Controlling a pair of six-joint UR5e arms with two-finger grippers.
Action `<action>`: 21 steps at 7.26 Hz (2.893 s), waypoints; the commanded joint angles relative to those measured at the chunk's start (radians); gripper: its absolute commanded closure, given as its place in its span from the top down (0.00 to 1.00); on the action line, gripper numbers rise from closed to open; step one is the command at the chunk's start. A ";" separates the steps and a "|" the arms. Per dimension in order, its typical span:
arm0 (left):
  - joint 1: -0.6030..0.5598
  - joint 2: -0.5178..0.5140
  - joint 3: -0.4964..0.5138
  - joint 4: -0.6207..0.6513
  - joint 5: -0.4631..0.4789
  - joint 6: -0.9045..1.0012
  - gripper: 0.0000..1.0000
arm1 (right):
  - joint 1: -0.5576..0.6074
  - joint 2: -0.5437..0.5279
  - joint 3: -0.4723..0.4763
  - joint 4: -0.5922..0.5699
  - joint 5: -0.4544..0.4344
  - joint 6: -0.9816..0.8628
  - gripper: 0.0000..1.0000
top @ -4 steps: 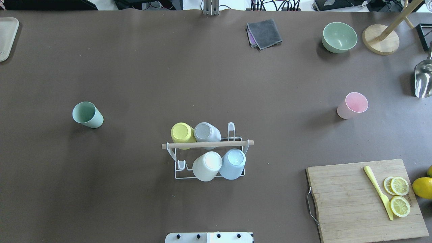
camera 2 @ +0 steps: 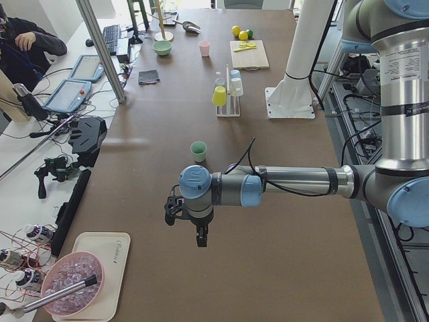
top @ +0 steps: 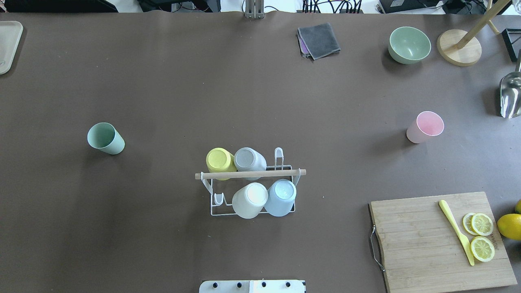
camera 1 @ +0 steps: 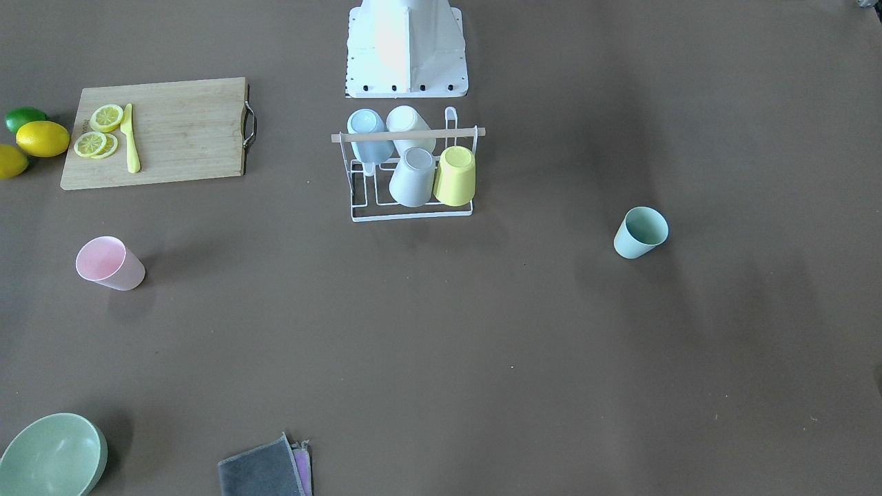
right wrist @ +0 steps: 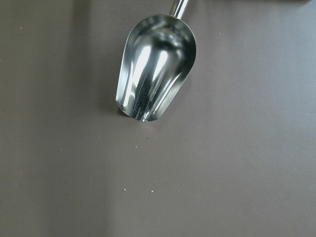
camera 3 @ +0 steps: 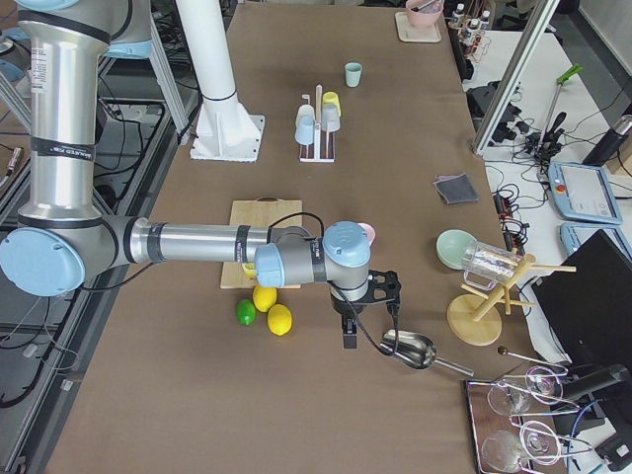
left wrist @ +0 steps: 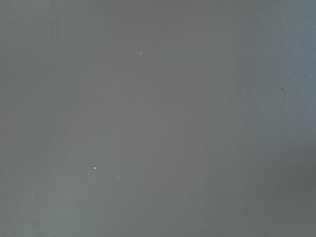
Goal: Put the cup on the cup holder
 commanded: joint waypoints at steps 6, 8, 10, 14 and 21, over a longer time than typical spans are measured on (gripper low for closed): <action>0.000 -0.037 -0.024 -0.006 -0.008 -0.002 0.98 | -0.003 -0.003 -0.015 -0.003 -0.005 0.000 1.00; 0.000 -0.052 -0.025 -0.006 -0.009 0.002 0.98 | -0.003 -0.008 -0.027 -0.017 -0.014 0.009 1.00; 0.002 -0.117 -0.043 -0.006 -0.017 0.001 0.98 | -0.001 0.003 -0.044 -0.017 -0.005 0.018 1.00; 0.107 -0.297 -0.067 -0.001 -0.031 -0.012 0.98 | -0.097 0.191 -0.029 -0.349 -0.019 -0.024 1.00; 0.526 -0.569 -0.136 0.023 0.285 -0.002 0.98 | -0.239 0.558 -0.150 -0.705 -0.079 -0.285 1.00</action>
